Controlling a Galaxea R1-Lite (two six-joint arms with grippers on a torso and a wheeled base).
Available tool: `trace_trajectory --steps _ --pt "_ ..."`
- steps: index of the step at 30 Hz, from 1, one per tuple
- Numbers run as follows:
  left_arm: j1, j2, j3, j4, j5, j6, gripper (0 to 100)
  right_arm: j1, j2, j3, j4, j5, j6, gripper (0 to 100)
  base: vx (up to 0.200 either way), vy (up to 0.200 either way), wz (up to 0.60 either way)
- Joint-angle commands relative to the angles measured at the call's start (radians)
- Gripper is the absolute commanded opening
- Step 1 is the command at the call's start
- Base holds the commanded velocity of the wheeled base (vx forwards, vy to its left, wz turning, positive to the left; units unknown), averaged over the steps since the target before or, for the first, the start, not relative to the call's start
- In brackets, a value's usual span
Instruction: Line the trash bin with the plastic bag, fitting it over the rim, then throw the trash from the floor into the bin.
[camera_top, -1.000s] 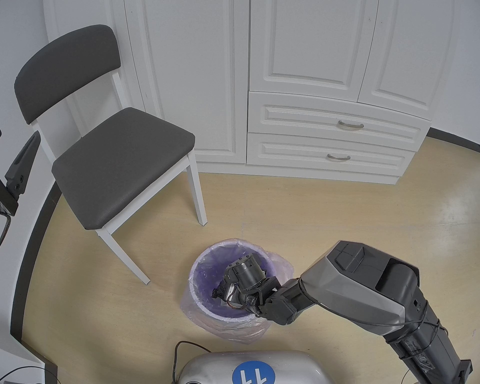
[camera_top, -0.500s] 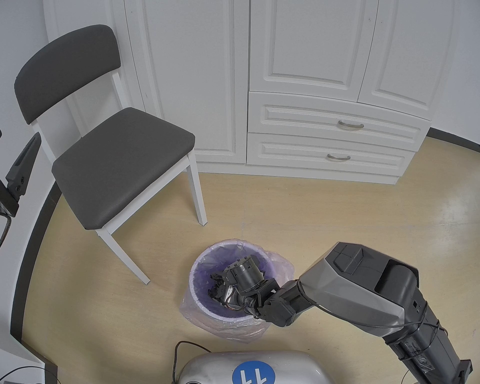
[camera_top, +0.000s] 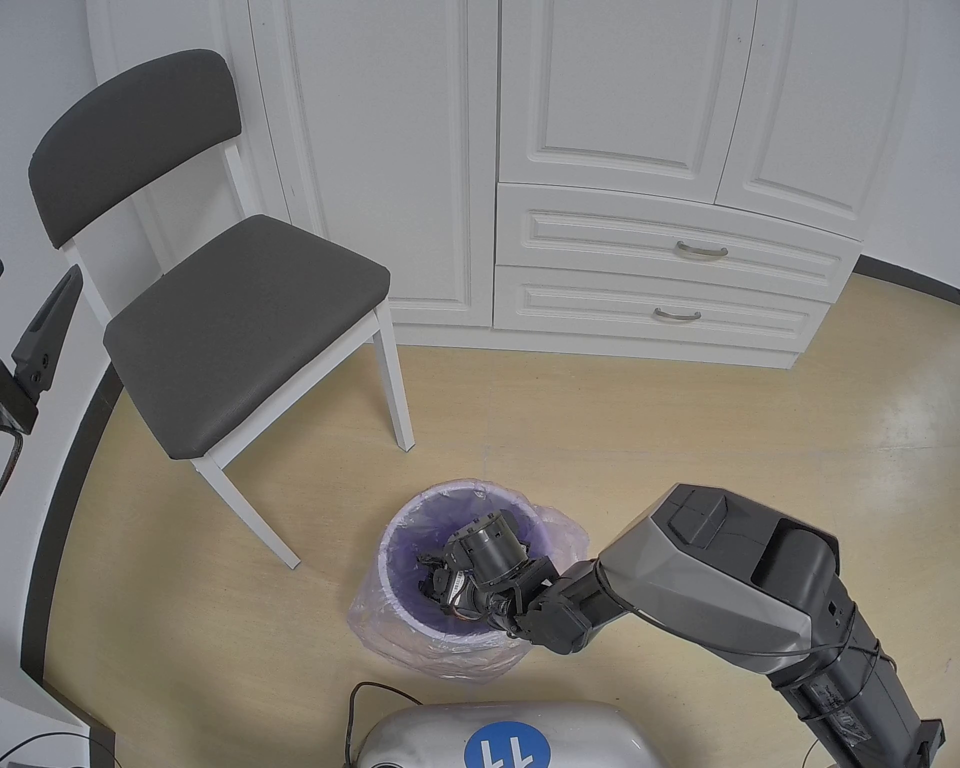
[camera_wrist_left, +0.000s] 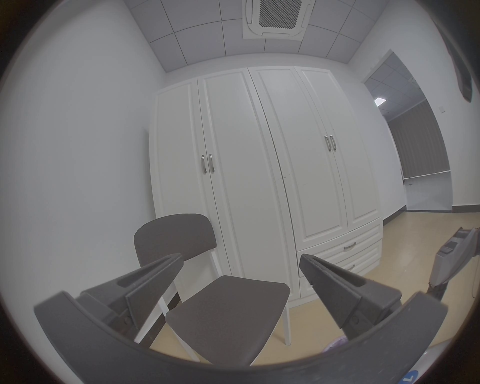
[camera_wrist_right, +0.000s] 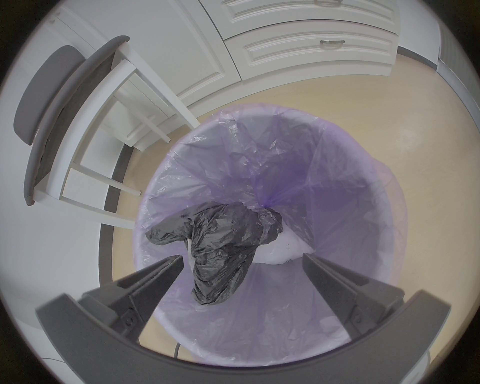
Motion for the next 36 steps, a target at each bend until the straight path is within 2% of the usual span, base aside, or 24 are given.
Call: trace_trajectory --steps 1,13,23,32,34,35,36 --pt "0.000 0.002 0.001 0.000 0.000 0.000 100 0.000 -0.022 0.003 -0.001 -0.003 0.002 100 0.000 0.000 0.00" --pt "0.000 -0.001 0.001 -0.002 -0.001 -0.001 100 0.034 -0.133 0.111 -0.045 -0.004 -0.006 100 0.000 0.000 0.00" --pt "0.000 0.001 0.003 0.000 -0.003 -0.001 100 0.034 -0.240 0.219 -0.129 -0.006 -0.086 100 0.000 0.000 0.00" --pt "-0.002 0.008 0.009 0.000 -0.004 -0.001 100 0.017 -0.361 0.391 -0.146 -0.013 -0.268 100 0.000 0.000 0.00" --pt "-0.008 0.011 0.010 0.000 -0.004 -0.001 100 0.001 -0.387 0.488 -0.255 -0.010 -0.377 100 0.000 0.000 0.00" --pt "-0.009 0.011 0.010 0.000 -0.004 -0.001 100 0.000 -0.389 0.494 -0.263 -0.010 -0.384 100 0.000 0.000 0.00" --pt "-0.019 0.013 0.012 0.000 -0.004 -0.001 100 -0.009 -0.392 0.535 -0.326 -0.009 -0.433 100 0.000 0.000 0.00"
